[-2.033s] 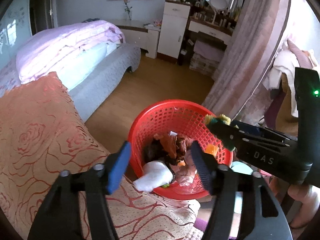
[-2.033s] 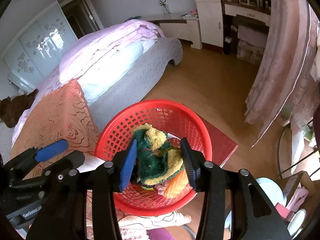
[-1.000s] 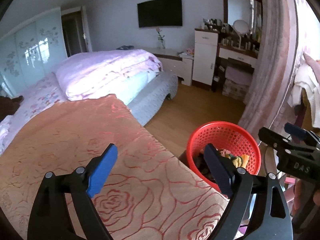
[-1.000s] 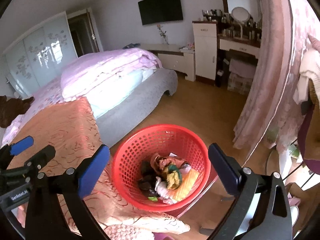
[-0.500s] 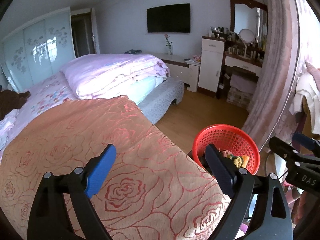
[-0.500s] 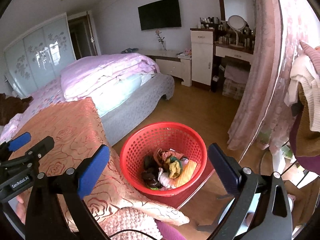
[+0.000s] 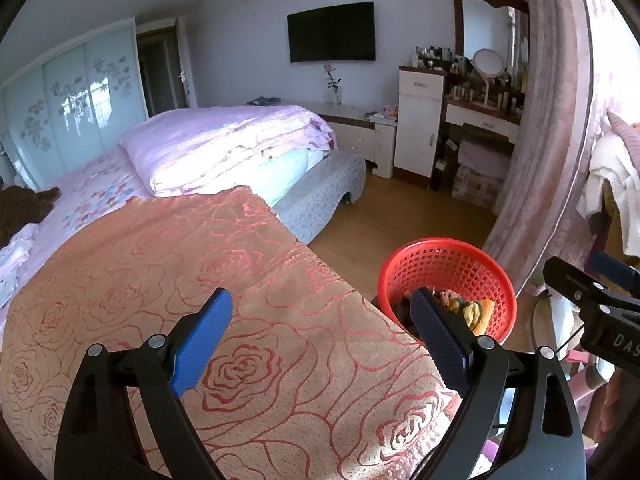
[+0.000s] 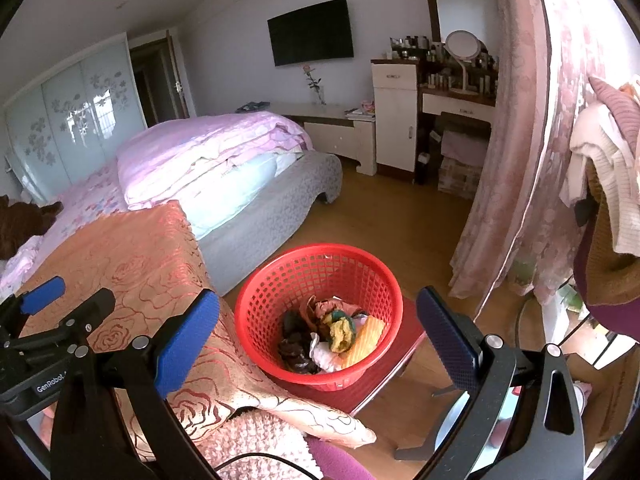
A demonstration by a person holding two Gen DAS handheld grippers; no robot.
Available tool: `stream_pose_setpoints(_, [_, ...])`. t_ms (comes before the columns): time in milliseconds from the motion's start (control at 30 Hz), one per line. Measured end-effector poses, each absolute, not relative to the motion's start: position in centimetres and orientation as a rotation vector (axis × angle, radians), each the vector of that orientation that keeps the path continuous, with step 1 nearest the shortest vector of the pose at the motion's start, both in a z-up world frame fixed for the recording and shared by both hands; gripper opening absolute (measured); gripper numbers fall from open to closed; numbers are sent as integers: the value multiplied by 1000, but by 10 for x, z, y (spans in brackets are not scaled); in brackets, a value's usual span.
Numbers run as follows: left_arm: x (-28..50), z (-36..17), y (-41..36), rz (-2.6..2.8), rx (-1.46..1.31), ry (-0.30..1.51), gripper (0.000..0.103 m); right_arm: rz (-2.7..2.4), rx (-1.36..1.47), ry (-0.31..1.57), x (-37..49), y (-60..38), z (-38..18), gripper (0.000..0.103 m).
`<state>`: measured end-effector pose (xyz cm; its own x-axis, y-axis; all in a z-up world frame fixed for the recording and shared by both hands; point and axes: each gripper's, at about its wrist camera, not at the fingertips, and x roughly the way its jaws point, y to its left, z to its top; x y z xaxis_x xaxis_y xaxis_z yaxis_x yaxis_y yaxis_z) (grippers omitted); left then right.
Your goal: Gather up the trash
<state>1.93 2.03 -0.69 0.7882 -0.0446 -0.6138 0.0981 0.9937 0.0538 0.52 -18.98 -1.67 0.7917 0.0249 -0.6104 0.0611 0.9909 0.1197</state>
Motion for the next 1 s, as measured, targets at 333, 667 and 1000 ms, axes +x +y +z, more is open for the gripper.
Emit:
stream_pose_setpoints(333, [20,-10,17,-73,88,669,87,-12,137,662,6,-190,-19,96])
stream_pose_setpoints(667, [20,-13,15,-71,94,675,87,-8,140,666,7,-189,-20,96])
stream_pose_setpoints(1000, [20,-12,15,-71,93,675,88,-8,141,670,7,-189,-21,96])
